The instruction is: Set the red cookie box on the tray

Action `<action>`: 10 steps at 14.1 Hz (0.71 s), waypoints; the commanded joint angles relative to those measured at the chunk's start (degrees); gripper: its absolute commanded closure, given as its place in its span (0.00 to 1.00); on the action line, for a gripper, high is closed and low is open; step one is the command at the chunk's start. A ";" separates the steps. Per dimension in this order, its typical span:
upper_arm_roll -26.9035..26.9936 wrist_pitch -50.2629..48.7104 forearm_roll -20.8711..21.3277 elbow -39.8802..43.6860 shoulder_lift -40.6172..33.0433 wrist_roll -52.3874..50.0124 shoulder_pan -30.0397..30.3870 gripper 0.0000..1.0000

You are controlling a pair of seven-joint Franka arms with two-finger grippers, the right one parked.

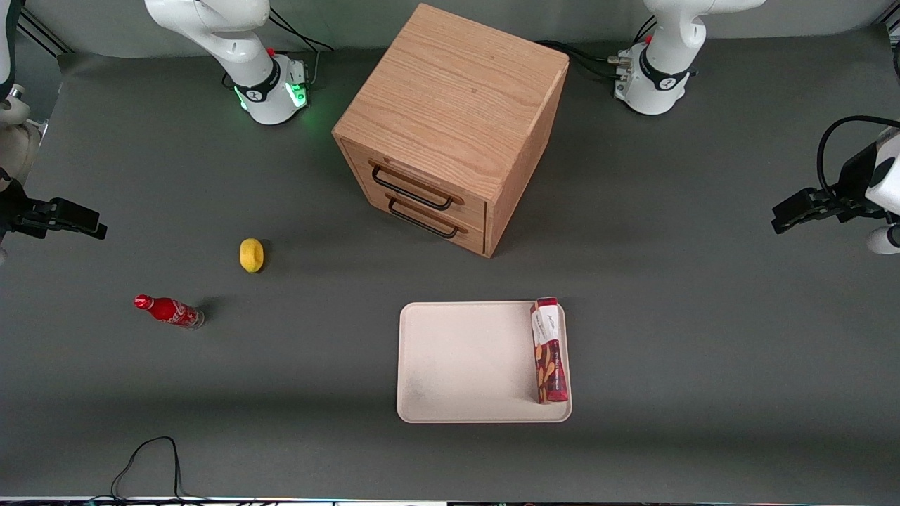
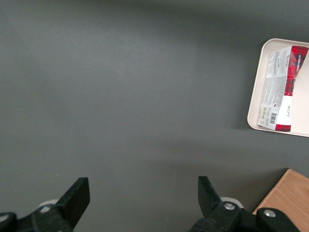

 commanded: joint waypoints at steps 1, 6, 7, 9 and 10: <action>0.05 -0.36 -1.65 -1.13 -2.07 0.90 -0.14 0.00; -0.47 -2.65 -2.28 -1.31 -2.15 2.92 -0.23 0.00; -0.47 -2.65 -2.28 -1.31 -2.15 2.83 -0.23 0.00; -0.47 -3.18 -2.10 -1.40 -2.15 3.27 -0.23 0.00; -0.56 -3.18 -2.01 -1.40 -2.15 4.58 0.12 0.00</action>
